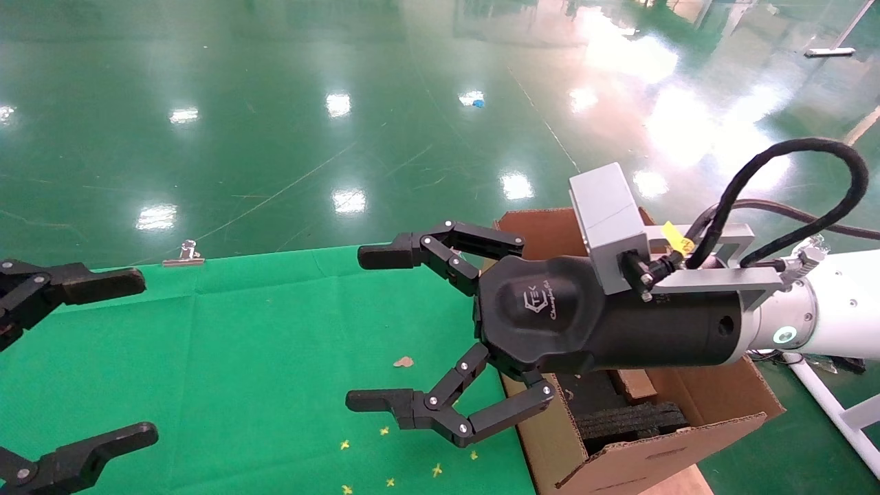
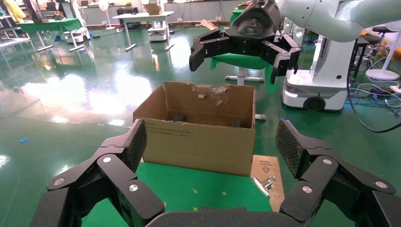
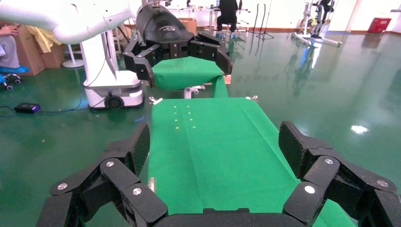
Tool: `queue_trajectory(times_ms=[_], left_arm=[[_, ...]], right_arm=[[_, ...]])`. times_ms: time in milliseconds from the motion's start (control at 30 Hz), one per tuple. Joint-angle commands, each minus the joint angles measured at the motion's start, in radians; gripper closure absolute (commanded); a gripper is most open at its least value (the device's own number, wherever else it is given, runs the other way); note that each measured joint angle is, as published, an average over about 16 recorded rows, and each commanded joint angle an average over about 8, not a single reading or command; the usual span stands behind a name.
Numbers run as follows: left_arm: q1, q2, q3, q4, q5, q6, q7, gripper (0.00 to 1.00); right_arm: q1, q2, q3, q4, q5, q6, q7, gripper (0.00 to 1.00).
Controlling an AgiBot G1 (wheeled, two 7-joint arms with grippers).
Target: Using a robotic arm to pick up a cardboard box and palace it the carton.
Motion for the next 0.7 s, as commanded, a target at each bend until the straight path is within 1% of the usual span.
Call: queue_trajectory(times_ms=[33,700], left_arm=[[0.0,0.0,0.0,0.0,0.0,0.0,0.0,0.0],[0.0,0.0,0.0,0.0,0.0,0.0,0.0,0.0]], right_arm=[[0.001,0.0,-0.002,-0.001,-0.001,0.0,0.001,0.0],[0.007,-0.002,-0.008,-0.006,-0.003,0.001,0.002,0.0]])
